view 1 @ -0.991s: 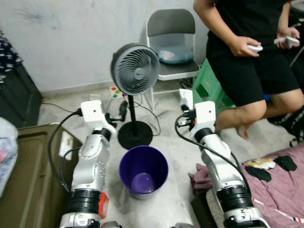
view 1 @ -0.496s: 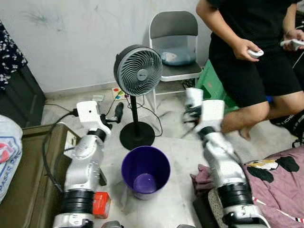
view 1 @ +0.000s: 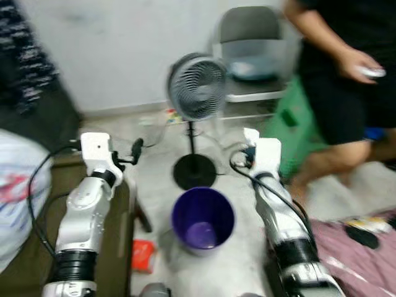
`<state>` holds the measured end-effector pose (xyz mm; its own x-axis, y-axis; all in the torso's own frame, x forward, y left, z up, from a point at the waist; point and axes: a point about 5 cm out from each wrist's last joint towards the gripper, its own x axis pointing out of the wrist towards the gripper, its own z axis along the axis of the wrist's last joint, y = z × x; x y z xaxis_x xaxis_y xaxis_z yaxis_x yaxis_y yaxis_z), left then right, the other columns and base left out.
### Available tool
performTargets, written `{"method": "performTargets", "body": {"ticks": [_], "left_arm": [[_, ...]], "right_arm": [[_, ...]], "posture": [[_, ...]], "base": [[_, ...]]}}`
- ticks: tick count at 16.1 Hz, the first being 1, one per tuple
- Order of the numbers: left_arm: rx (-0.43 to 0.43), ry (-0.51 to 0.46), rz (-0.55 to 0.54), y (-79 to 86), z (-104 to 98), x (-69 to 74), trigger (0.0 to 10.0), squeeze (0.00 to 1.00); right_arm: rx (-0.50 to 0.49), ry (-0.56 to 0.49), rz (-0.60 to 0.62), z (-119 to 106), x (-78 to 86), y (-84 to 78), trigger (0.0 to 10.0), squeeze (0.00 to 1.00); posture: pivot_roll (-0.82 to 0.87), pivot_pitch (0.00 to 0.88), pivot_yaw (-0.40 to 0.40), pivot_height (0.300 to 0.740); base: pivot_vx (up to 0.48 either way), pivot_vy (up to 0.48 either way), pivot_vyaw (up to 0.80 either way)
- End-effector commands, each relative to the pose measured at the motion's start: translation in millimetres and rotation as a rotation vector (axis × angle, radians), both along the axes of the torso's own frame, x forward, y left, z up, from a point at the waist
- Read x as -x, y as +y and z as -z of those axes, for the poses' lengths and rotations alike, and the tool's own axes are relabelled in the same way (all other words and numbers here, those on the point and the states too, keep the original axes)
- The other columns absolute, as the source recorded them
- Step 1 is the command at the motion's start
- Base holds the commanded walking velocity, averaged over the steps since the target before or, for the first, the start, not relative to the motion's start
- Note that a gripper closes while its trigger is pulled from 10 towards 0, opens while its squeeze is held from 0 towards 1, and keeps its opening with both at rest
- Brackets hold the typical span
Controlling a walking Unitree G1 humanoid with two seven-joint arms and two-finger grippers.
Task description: Clean up the room
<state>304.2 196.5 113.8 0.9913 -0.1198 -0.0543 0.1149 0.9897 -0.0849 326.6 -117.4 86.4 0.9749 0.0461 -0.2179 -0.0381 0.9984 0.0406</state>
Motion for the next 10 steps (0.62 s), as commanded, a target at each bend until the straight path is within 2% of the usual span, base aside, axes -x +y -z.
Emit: {"method": "performTargets", "body": {"ticks": [1,4,6,10], "left_arm": [[-0.012,-0.013,0.011,2.3,-6,-1.3,10.0,0.0],[-0.031,-0.036,0.063,-3.1,-11,1.0,10.0,0.0],[-0.061,-0.054,0.129,-8.3,-11,8.9,10.0,0.0],[-0.075,-0.067,0.271,-21.7,-15,28.5,10.0,0.0]], "right_arm": [[0.0,-0.01,-0.01,-3,-2.8,6.6,10.0,0.0],[-0.012,0.028,0.012,5,-4.4,12.6,10.0,0.0],[-0.002,0.071,0.015,11,-5.2,18.3,10.0,0.0],[0.026,0.157,0.061,26,-1.4,16.7,10.0,0.0]], "posture": [[0.05,0.0,0.069,0.74],[0.06,0.0,0.062,0.74],[0.06,0.0,0.065,0.74],[0.1,0.021,0.067,0.74]], "base": [[0.0,0.0,0.8],[0.0,0.0,0.0],[0.0,0.0,0.0],[0.0,0.0,0.0]]}}
